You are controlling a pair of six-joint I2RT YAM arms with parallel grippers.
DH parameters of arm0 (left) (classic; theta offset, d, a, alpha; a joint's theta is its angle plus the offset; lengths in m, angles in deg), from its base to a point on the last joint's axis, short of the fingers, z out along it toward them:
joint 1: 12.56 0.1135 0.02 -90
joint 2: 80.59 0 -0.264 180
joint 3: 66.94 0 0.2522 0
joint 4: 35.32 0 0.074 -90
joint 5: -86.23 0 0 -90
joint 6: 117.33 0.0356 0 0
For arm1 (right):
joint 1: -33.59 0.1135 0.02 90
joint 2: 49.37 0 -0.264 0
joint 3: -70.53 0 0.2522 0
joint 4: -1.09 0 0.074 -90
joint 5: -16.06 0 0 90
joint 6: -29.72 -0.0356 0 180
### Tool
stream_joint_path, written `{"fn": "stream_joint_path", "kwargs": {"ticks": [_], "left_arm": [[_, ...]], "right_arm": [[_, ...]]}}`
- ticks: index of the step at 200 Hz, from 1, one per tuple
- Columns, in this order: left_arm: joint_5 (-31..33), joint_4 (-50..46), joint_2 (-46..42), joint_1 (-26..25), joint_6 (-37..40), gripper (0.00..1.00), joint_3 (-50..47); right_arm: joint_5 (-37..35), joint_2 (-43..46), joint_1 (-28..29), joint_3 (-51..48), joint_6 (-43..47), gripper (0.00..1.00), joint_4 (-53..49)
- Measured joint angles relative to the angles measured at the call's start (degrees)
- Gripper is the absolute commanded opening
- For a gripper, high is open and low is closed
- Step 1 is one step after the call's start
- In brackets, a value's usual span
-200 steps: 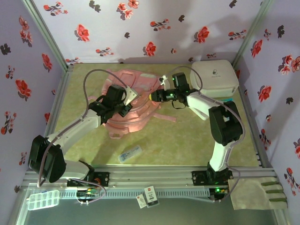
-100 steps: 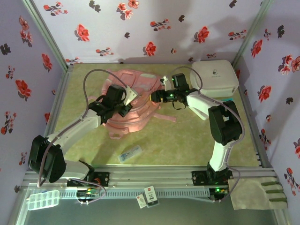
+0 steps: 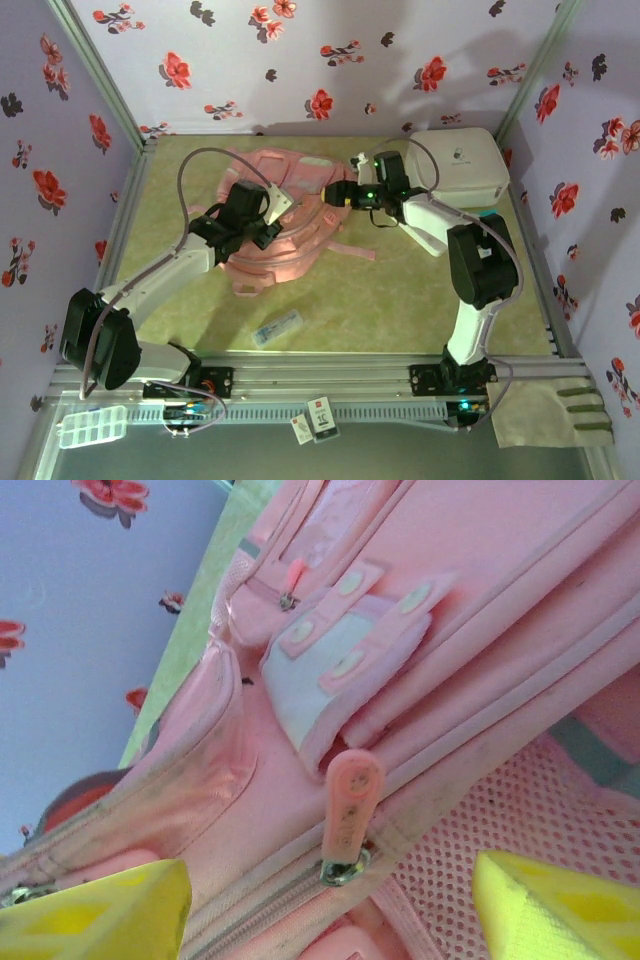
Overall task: Pack the student bag
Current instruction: Unzip the student bag at the top-center of the table.
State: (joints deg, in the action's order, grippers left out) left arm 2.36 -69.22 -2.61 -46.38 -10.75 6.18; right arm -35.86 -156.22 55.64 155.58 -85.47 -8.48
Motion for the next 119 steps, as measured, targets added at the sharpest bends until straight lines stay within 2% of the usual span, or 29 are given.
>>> {"fn": "stream_joint_path", "kwargs": {"ticks": [53, 79, 119], "left_arm": [[0.0, 0.0, 0.0, 0.0, 0.0, 0.00, 0.0], [0.0, 0.0, 0.0, 0.0, 0.0, 0.00, 0.0], [0.0, 0.0, 0.0, 0.0, -0.2, 0.00, 0.0]], "right_arm": [[-4.0, -2.3, 0.0, 1.3, -6.4, 0.70, -1.0], [-7.3, -3.0, 0.6, 3.9, -6.8, 0.62, -4.3], [-10.0, -3.0, 1.6, 6.4, -5.7, 0.55, -7.2]]}}
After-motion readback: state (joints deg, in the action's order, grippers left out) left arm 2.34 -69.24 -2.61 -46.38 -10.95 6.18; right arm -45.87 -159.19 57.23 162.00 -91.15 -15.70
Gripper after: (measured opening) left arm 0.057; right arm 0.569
